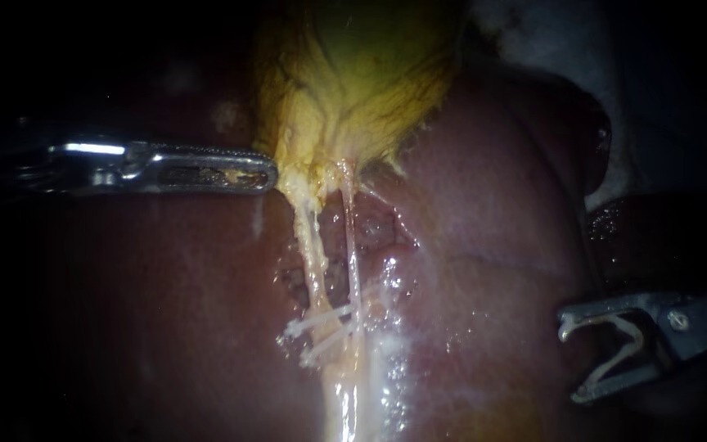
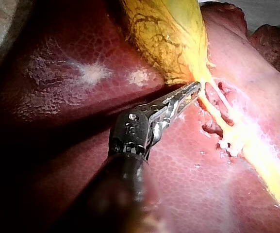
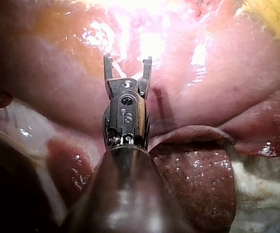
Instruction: Clipping third clip left tube
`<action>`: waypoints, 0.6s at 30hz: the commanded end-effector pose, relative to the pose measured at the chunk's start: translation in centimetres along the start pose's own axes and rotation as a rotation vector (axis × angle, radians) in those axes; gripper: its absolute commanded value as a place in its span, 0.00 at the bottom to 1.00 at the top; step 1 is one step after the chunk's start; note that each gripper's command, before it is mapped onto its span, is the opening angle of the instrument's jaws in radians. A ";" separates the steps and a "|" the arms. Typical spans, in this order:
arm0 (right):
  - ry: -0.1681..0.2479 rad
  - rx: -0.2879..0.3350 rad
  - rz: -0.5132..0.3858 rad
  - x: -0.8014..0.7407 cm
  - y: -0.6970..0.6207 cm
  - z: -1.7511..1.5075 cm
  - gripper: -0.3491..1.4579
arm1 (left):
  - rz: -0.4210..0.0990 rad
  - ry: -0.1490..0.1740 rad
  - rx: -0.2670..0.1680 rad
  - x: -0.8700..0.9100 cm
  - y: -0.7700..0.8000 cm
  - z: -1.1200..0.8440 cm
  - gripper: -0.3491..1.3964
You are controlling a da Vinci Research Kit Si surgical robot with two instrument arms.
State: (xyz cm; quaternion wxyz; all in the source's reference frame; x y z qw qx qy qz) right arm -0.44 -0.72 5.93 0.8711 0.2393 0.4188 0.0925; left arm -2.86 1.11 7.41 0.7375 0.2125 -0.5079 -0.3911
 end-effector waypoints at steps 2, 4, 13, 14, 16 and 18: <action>0.000 0.000 0.000 0.00 0.00 0.00 0.52 | 0.000 0.001 0.003 -0.01 -0.01 -0.03 0.00; 0.000 0.000 0.000 0.00 0.00 0.00 0.52 | -0.002 0.002 0.006 -0.04 -0.02 -0.07 0.00; 0.000 -0.002 0.002 -0.01 0.03 0.01 0.52 | -0.022 -0.025 -0.009 -0.59 0.00 -0.63 0.00; 0.000 -0.002 0.002 -0.01 0.04 0.01 0.52 | -0.020 -0.031 -0.014 -0.64 0.00 -0.69 0.00; 0.000 -0.003 0.003 -0.01 0.05 0.02 0.52 | -0.016 -0.040 -0.020 -0.73 0.01 -0.79 0.00; 0.000 -0.004 0.004 -0.01 0.07 0.04 0.52 | -0.012 -0.043 -0.022 -0.77 0.01 -0.82 0.00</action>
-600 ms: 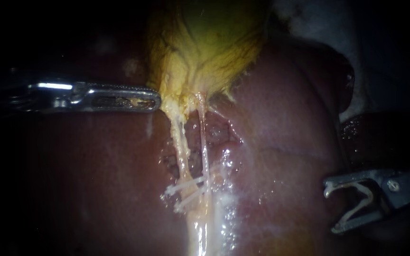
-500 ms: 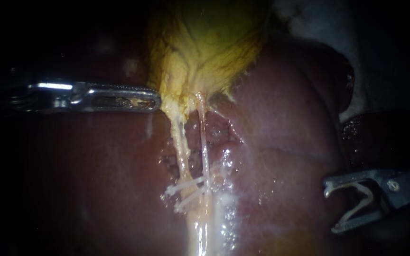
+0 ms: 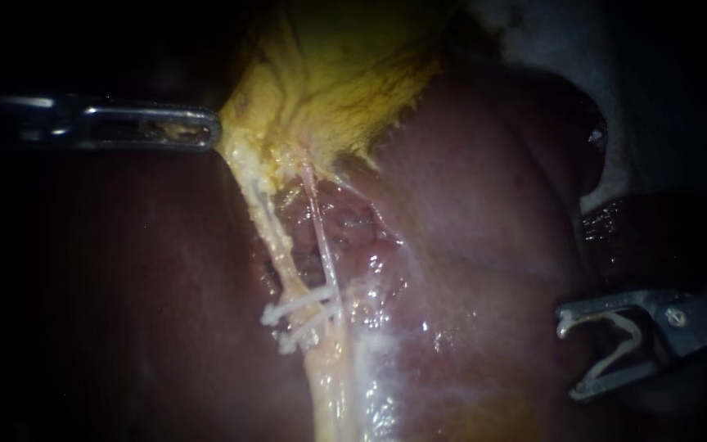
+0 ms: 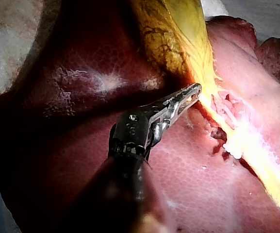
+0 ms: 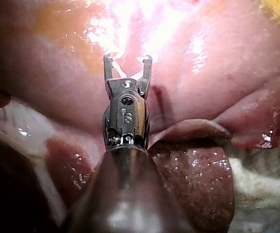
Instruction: Clipping third clip left tube
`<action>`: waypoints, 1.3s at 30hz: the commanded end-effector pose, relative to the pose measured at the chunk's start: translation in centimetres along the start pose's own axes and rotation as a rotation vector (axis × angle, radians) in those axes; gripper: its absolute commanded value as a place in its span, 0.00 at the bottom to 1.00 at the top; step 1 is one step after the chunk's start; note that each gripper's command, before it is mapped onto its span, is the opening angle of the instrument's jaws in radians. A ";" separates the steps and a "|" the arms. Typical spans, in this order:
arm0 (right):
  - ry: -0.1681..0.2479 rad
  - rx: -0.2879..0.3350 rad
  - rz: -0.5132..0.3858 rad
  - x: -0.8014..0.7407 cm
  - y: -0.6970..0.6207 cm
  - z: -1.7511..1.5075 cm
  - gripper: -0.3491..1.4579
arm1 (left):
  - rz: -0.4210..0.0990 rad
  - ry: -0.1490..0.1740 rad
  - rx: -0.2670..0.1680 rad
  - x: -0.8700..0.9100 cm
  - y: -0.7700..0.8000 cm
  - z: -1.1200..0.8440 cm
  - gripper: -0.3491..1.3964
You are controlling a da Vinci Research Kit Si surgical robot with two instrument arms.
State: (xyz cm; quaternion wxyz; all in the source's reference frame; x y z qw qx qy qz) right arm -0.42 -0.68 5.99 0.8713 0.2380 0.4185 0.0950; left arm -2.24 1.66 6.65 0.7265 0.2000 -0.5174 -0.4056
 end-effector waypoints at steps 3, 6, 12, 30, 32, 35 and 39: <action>-0.001 0.000 -0.006 0.05 0.04 0.04 0.52 | 0.003 -0.003 -0.004 0.03 -0.01 0.03 0.00; 0.005 0.000 -0.007 0.15 0.13 0.09 0.52 | 0.005 -0.005 -0.008 0.07 -0.03 0.06 0.00; 0.027 0.046 0.015 0.39 0.27 0.24 0.52 | 0.006 -0.005 -0.010 0.09 -0.04 0.08 0.00; 0.249 0.208 0.101 0.88 0.55 0.92 0.49 | 0.007 -0.007 -0.015 0.12 -0.04 0.11 0.00; 0.270 0.224 0.112 0.91 0.58 0.98 0.49 | 0.007 -0.007 -0.015 0.12 -0.04 0.11 0.00; 0.297 0.232 0.135 0.96 0.65 1.08 0.49 | 0.007 -0.007 -0.013 0.12 -0.04 0.11 0.00; 0.335 0.238 0.175 1.03 0.77 1.22 0.50 | 0.008 -0.007 -0.014 0.13 -0.05 0.13 0.00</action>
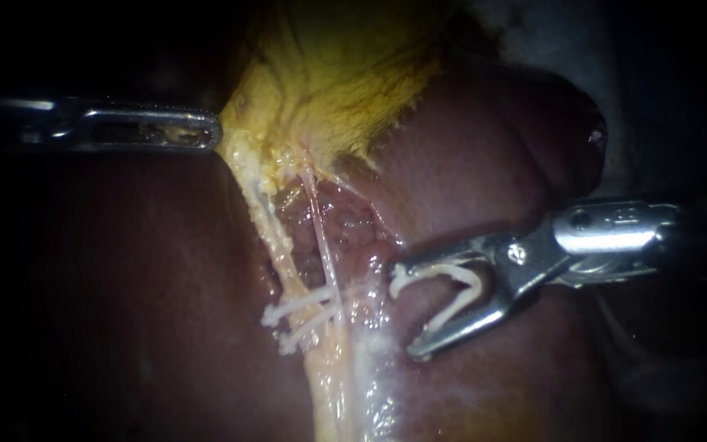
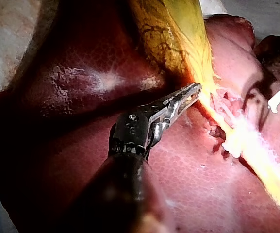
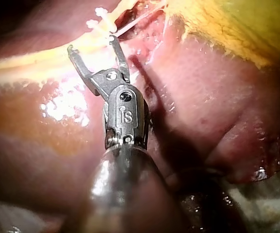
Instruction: Clipping third clip left tube
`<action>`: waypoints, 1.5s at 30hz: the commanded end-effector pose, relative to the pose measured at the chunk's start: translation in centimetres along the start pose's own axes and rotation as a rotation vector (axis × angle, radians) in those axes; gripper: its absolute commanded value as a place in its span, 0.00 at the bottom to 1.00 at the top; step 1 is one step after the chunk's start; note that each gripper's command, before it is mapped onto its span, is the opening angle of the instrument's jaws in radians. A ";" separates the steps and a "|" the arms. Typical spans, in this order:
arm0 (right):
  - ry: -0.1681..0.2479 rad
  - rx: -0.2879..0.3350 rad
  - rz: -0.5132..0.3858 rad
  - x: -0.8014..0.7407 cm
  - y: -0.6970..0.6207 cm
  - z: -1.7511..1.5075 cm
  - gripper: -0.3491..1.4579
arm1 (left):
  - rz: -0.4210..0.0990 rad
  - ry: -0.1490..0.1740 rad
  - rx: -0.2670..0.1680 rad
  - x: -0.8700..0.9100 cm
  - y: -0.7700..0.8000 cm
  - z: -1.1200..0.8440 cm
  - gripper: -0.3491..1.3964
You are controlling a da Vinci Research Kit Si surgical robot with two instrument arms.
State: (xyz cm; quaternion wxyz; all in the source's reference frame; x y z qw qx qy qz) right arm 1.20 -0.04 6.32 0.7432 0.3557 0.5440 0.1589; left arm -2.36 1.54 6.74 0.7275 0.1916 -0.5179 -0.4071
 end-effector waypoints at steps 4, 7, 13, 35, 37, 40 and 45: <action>0.029 0.000 0.022 0.01 0.13 0.10 0.50 | 0.001 0.000 0.002 0.02 0.00 0.01 0.00; 0.042 -0.005 0.038 -0.01 0.22 0.17 0.50 | 0.001 0.001 0.004 0.02 -0.01 0.02 0.00; 0.057 0.002 0.068 -0.07 0.44 0.34 0.50 | 0.002 0.001 0.006 0.03 -0.01 0.03 0.00; 0.030 0.075 0.159 -0.67 0.81 0.87 0.50 | 0.002 0.001 0.006 0.04 -0.01 0.03 0.00; 0.029 0.074 0.162 -0.71 0.84 0.88 0.50 | 0.002 0.001 0.006 0.04 -0.01 0.04 0.00; 0.028 0.073 0.165 -0.77 0.90 0.88 0.50 | 0.003 0.001 0.006 0.05 -0.01 0.04 0.00; 0.029 0.072 0.178 -0.85 1.00 0.89 0.50 | 0.003 0.000 0.005 0.05 -0.01 0.05 0.00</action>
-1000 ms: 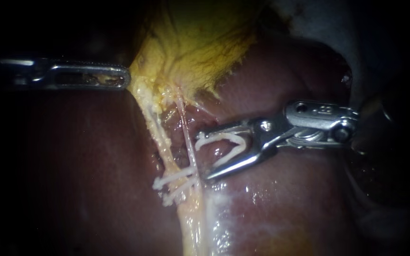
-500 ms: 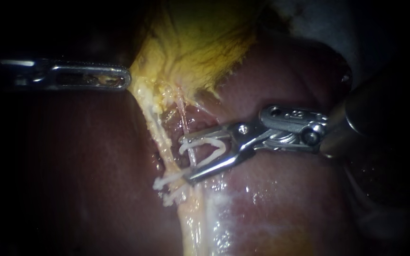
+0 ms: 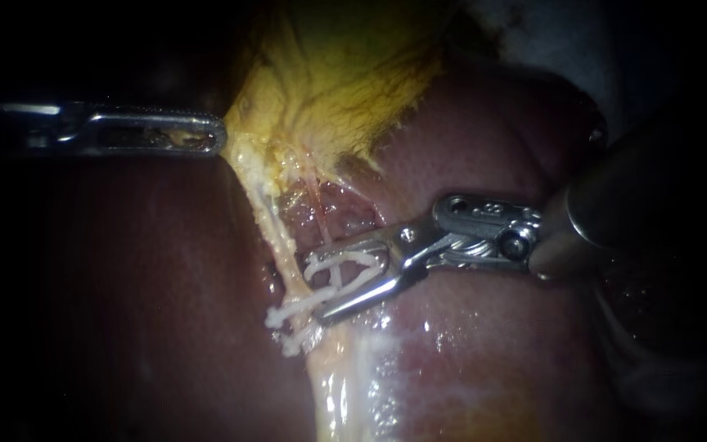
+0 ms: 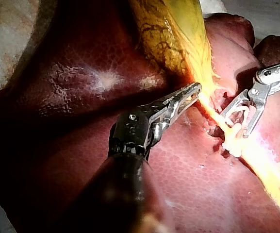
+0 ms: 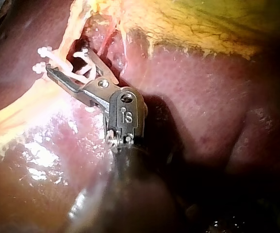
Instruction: Clipping third clip left tube
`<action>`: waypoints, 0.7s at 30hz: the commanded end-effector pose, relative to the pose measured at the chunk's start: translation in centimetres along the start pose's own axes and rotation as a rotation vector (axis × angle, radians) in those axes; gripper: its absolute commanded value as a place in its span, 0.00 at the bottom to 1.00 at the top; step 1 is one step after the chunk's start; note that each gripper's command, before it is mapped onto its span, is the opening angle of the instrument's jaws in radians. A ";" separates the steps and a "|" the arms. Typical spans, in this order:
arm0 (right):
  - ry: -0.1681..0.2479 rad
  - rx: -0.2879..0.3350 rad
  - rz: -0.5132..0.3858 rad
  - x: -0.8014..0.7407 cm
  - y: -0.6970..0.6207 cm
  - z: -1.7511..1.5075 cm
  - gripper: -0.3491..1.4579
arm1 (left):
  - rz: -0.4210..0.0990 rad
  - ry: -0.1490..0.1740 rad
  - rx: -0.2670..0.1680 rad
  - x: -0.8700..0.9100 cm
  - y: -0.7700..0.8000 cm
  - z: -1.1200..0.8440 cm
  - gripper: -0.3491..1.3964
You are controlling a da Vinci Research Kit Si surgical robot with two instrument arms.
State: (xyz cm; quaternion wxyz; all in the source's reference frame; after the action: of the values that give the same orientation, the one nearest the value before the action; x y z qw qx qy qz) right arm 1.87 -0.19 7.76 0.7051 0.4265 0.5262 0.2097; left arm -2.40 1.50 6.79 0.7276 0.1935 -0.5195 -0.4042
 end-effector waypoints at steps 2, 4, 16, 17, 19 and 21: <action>0.003 0.000 0.005 -0.01 0.04 0.01 0.50 | 0.000 0.000 -0.002 0.00 0.00 0.00 0.00; 0.008 0.001 0.010 -0.02 0.07 0.02 0.50 | 0.000 0.000 -0.002 0.00 0.00 0.01 0.00; 0.090 0.059 0.056 0.10 0.15 0.29 0.50 | 0.001 -0.001 -0.003 0.01 0.00 0.02 0.00; 0.093 0.067 0.061 0.10 0.15 0.31 0.49 | 0.001 -0.001 -0.003 0.01 0.00 0.02 0.00; 0.097 0.083 0.064 0.11 0.13 0.35 0.49 | 0.001 -0.001 -0.003 0.01 0.00 0.02 0.00; 0.110 0.101 0.074 0.12 0.11 0.37 0.49 | 0.001 -0.001 -0.003 0.01 0.00 0.02 0.00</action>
State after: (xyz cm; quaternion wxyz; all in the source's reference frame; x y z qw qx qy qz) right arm 2.29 -0.19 7.80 0.6369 0.4729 0.5633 0.2312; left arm -2.41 1.49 6.80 0.7278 0.1921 -0.5191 -0.4048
